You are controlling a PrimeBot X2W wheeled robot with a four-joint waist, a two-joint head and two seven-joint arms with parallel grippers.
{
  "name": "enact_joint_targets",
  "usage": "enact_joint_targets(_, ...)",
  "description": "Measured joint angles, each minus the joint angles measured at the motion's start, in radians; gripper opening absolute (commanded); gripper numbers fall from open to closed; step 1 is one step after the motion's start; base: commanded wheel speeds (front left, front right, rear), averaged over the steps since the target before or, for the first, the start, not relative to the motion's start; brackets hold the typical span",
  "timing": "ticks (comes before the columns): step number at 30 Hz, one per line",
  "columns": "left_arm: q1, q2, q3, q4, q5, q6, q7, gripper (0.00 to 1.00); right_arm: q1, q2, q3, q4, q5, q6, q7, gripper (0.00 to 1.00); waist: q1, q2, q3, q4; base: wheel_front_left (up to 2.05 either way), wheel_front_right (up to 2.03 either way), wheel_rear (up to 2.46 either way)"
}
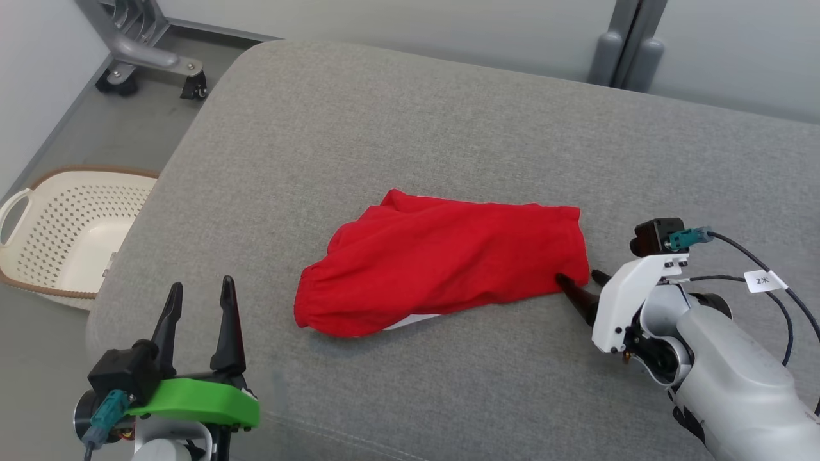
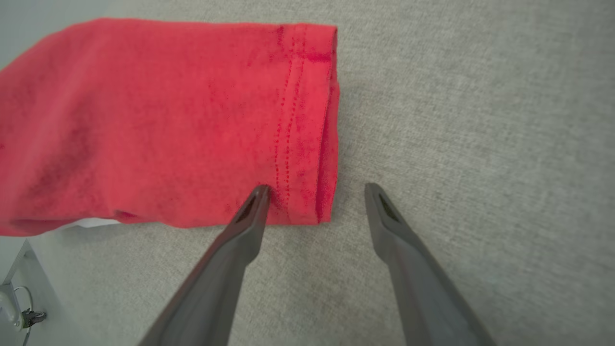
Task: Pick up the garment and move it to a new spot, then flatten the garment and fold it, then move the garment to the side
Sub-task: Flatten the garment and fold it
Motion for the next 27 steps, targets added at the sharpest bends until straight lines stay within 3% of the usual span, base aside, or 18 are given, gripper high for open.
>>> enact_joint_targets(1,-0.001,-0.004,0.005,0.004,0.006,-0.006,0.0,1.0,0.0,0.003,0.006,0.007,0.01,0.0,0.005,1.0,0.0,0.0,0.004,0.007,0.0,0.0,0.0)
enact_joint_targets(2,-0.003,-0.008,0.012,0.007,0.012,-0.008,0.0,1.0,-0.001,0.005,0.014,0.01,0.021,0.0,0.011,0.75,0.0,0.0,0.009,0.014,0.0,0.0,0.0)
enact_joint_targets(3,-0.004,-0.012,0.018,0.01,0.016,-0.013,0.0,1.0,-0.004,0.006,0.023,0.009,0.031,0.0,0.012,0.46,0.0,0.0,0.013,0.02,0.0,0.0,0.0)
enact_joint_targets(4,-0.005,-0.015,0.023,0.015,0.02,-0.017,0.0,1.0,-0.007,0.006,0.033,0.005,0.039,0.0,0.006,0.0,0.0,0.0,0.016,0.024,0.0,0.0,0.0)
enact_joint_targets(11,-0.005,-0.03,0.053,0.034,0.043,-0.041,0.0,1.0,-0.019,-0.01,0.072,-0.035,0.068,0.0,-0.085,0.0,0.0,0.0,-0.002,0.016,0.0,0.0,0.0)
enact_joint_targets(18,0.008,-0.03,0.075,0.041,0.064,-0.052,0.0,1.0,-0.002,-0.064,0.092,-0.179,0.137,0.0,-0.11,0.0,0.0,0.0,-0.045,-0.019,0.0,0.0,0.0)
enact_joint_targets(27,0.024,-0.029,0.084,0.04,0.075,-0.06,0.0,1.0,0.092,-0.221,0.059,-0.454,0.251,0.0,0.038,0.0,0.0,0.0,-0.084,-0.107,0.0,0.0,0.0)
